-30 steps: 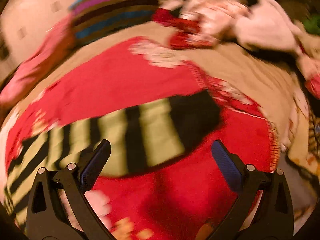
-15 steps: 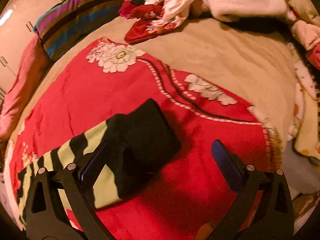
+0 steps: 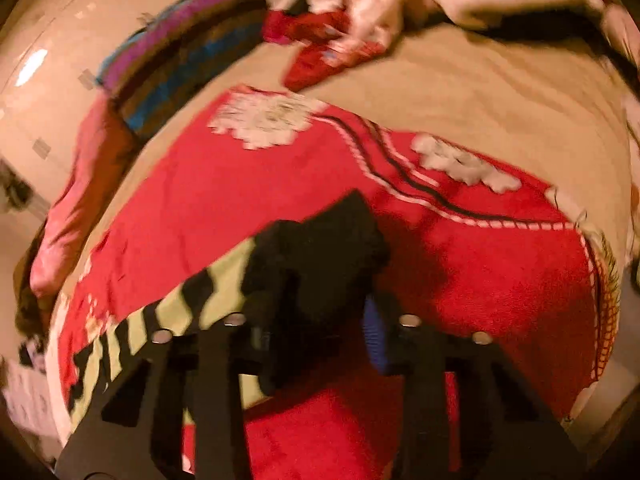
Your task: Fold small clothes
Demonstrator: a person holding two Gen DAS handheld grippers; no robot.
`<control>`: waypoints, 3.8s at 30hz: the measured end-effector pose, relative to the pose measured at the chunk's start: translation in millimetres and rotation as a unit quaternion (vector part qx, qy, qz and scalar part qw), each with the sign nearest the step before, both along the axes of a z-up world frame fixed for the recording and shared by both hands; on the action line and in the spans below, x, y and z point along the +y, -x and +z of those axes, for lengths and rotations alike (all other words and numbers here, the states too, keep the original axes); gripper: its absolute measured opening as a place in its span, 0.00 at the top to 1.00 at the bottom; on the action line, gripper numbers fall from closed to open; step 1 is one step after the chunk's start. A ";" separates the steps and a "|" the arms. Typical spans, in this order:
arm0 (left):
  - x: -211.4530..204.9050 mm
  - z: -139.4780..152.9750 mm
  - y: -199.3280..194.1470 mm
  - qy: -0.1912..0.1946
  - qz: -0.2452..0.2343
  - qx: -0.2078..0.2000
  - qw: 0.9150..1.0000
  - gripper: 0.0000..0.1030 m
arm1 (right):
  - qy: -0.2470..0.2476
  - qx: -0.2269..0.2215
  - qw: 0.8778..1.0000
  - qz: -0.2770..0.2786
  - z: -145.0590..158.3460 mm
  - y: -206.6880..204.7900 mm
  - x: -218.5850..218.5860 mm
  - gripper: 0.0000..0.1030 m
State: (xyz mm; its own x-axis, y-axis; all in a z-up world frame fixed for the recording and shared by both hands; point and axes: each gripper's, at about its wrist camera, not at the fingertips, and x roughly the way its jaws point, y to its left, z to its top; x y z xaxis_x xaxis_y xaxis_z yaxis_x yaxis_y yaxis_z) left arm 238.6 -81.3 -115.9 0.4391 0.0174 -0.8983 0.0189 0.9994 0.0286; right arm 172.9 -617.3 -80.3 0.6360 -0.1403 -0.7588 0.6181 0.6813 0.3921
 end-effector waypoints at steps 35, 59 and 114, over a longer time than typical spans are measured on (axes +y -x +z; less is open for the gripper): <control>76.5 71.3 25.4 0.119 0.050 -0.053 0.990 0.04 | 0.091 -0.054 0.937 0.332 70.8 -40.5 287.6 0.19; -26.9 27.1 -63.2 0.224 0.014 -0.017 0.974 0.86 | 0.090 -0.007 0.952 0.291 37.4 -40.0 259.0 0.14; 93.9 26.1 -40.1 0.089 0.003 -0.041 0.995 0.50 | 0.144 0.074 0.893 0.421 -5.8 -101.9 364.7 0.14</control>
